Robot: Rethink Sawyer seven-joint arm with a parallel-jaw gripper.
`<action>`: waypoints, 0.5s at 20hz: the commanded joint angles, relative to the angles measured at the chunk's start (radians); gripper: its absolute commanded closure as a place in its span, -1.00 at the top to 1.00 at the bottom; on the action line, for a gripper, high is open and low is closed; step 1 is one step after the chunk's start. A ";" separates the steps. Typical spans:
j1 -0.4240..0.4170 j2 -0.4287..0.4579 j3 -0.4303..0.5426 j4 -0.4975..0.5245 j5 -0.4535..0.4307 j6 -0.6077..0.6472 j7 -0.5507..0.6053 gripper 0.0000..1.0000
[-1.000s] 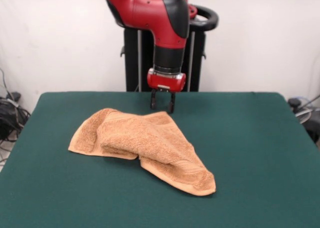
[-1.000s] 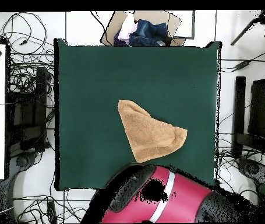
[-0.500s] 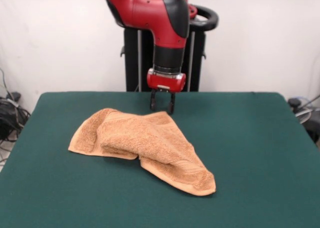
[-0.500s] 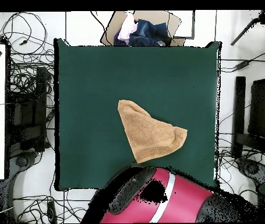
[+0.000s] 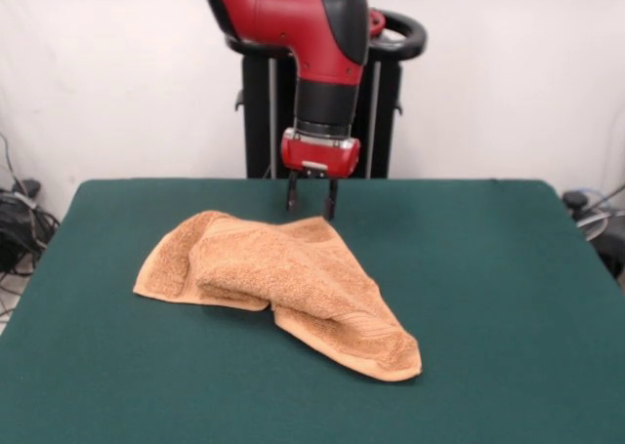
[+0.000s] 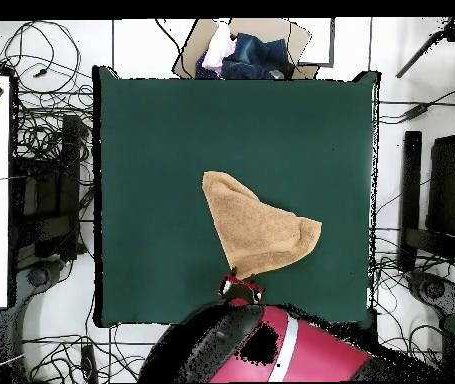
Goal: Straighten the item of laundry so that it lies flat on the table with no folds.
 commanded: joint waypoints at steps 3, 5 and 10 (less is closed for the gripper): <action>0.021 -0.036 0.081 -0.114 0.060 0.109 0.148 1.00; 0.023 -0.013 0.086 -0.129 0.064 0.097 0.154 1.00; 0.031 0.032 0.095 -0.157 0.072 0.071 0.164 1.00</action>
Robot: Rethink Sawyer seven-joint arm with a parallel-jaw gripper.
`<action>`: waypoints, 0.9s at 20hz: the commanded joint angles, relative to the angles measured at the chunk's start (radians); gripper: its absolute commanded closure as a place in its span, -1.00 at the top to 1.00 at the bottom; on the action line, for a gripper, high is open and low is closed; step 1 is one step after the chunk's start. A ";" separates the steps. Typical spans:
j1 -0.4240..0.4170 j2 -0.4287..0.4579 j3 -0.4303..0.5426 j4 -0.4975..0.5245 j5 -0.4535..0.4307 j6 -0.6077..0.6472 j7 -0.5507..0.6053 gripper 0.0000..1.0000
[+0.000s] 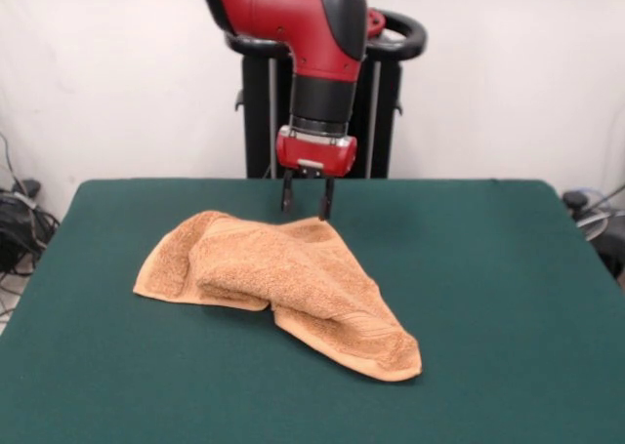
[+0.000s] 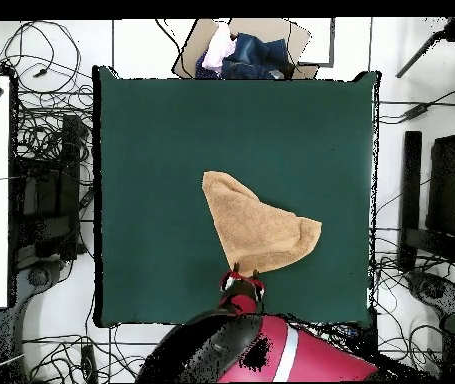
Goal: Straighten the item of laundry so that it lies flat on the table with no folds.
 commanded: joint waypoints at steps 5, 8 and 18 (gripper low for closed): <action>0.029 0.093 0.109 -0.171 0.073 0.040 0.172 1.00; 0.034 0.111 0.112 -0.185 0.080 0.033 0.175 1.00; 0.041 0.136 0.100 -0.191 0.073 0.022 0.176 1.00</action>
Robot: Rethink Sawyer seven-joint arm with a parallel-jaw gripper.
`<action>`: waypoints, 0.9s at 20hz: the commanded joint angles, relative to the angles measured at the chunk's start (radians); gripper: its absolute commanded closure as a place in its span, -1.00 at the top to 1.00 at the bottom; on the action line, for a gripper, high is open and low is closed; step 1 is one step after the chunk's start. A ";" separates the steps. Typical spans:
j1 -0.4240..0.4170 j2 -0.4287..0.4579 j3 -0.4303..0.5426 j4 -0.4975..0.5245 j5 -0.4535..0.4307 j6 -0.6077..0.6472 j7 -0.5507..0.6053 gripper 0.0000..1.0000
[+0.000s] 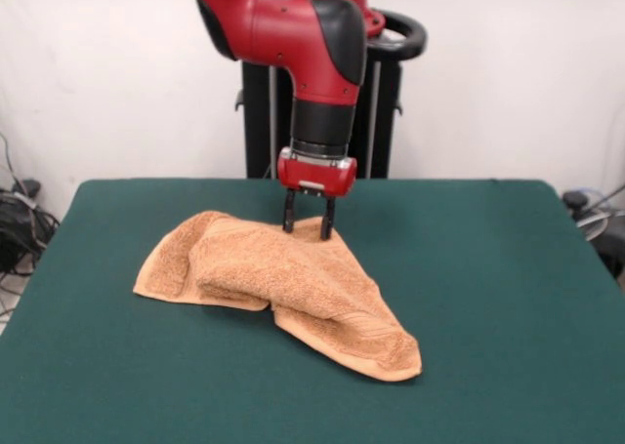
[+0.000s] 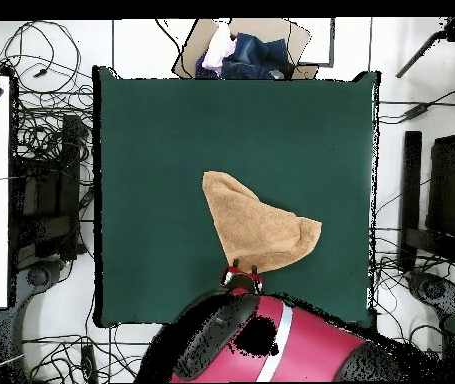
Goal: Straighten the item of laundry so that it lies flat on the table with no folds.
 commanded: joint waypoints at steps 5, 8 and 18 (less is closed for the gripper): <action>0.023 0.123 0.100 -0.159 0.067 0.007 0.179 1.00; 0.029 0.154 0.093 -0.176 0.075 -0.002 0.176 1.00; 0.036 0.234 0.074 -0.191 0.088 -0.037 0.175 1.00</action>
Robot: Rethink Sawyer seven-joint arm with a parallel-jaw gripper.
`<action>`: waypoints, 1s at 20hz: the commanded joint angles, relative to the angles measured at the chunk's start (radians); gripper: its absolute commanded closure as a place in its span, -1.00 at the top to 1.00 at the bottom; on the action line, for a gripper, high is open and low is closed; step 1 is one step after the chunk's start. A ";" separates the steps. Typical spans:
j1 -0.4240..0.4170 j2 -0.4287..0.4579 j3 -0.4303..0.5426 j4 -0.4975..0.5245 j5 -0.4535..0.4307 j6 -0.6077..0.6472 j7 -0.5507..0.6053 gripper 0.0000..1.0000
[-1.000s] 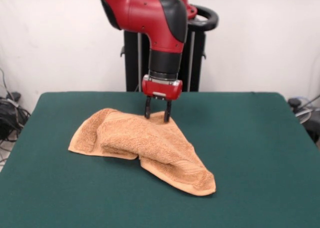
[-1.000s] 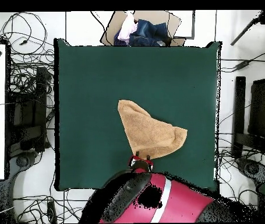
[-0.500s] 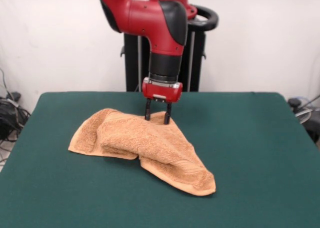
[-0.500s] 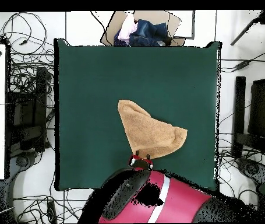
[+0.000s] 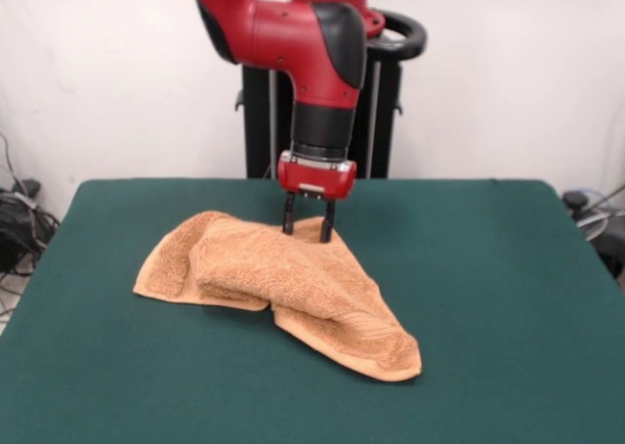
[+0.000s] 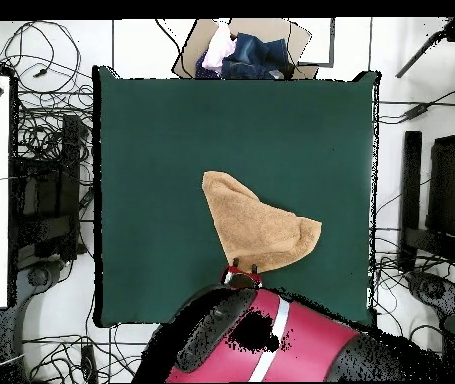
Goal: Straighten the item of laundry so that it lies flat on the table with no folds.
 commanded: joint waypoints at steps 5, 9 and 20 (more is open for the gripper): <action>0.026 0.264 0.087 -0.214 0.105 -0.007 0.178 1.00; 0.023 0.277 0.085 -0.207 0.112 -0.034 0.175 -1.00; 0.018 0.236 0.100 -0.165 0.122 -0.004 0.185 -1.00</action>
